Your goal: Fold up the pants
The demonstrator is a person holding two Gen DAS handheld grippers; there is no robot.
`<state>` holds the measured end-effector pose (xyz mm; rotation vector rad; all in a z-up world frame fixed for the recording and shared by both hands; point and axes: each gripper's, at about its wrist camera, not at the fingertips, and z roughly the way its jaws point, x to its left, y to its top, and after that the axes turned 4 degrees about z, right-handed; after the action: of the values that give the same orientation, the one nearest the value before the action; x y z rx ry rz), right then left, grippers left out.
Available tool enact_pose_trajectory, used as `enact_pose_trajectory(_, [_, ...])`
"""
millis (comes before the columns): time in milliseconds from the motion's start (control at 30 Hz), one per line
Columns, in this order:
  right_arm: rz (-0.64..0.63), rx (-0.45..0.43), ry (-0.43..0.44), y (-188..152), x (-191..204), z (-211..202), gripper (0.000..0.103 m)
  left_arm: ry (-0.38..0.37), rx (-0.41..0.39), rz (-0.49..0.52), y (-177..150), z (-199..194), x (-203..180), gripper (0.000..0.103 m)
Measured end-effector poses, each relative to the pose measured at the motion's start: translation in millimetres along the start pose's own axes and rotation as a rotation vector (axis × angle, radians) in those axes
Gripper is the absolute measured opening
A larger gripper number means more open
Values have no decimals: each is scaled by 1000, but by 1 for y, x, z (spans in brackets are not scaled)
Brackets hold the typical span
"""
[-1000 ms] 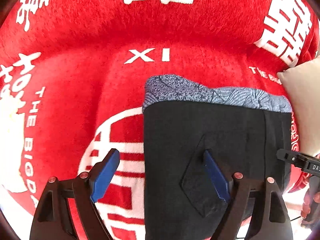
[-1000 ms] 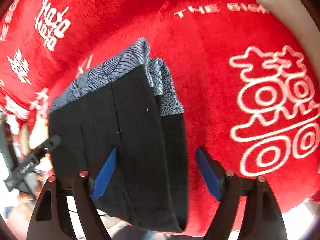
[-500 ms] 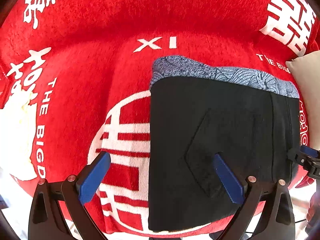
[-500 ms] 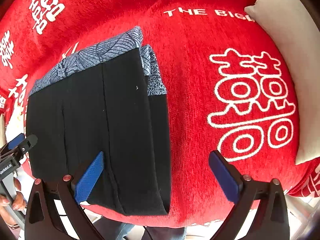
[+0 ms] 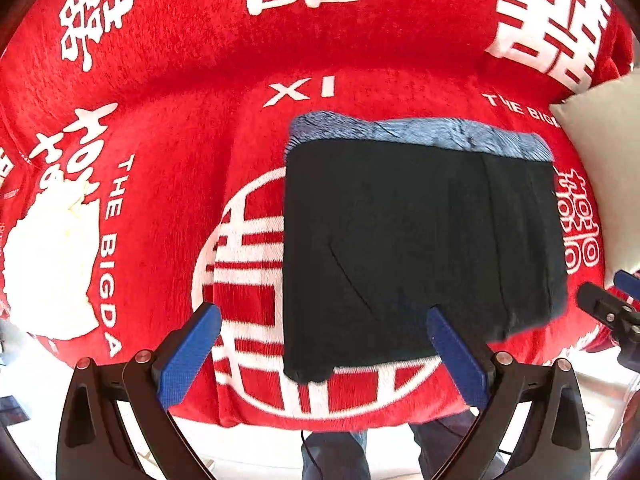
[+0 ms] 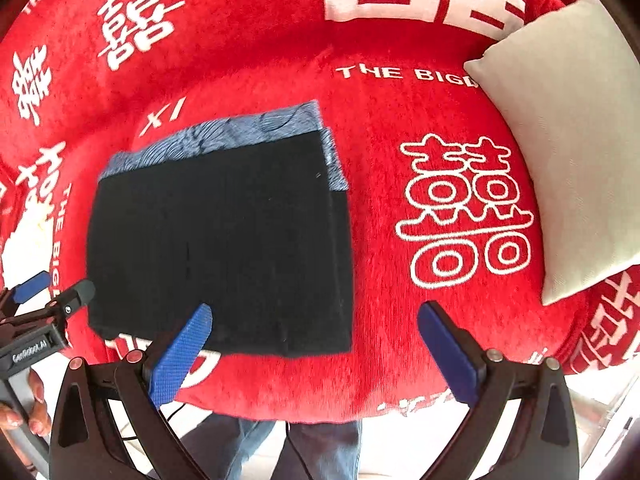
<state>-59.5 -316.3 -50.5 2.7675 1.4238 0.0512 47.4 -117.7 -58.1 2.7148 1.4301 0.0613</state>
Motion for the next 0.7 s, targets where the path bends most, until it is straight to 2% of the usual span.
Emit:
enact_pose_trajectory(233, [-50,-8,-60,-11,24,-22,103,-22,48,9,-21,-20,-8,103])
enact_pose_trajectory(333, [-60,1,-51,-13,29,-28,103,-14,64,22,-26,-25,-11,103])
enact_pose_trajectory(467, [-43,56,-14,-16,30,-29,103,-8,79,30,-29,-30,-13,103])
enact_pose_trajectory(700, [-28,90,-10,-25,31,-31,103,12,109,47,-30,-37,-14,103])
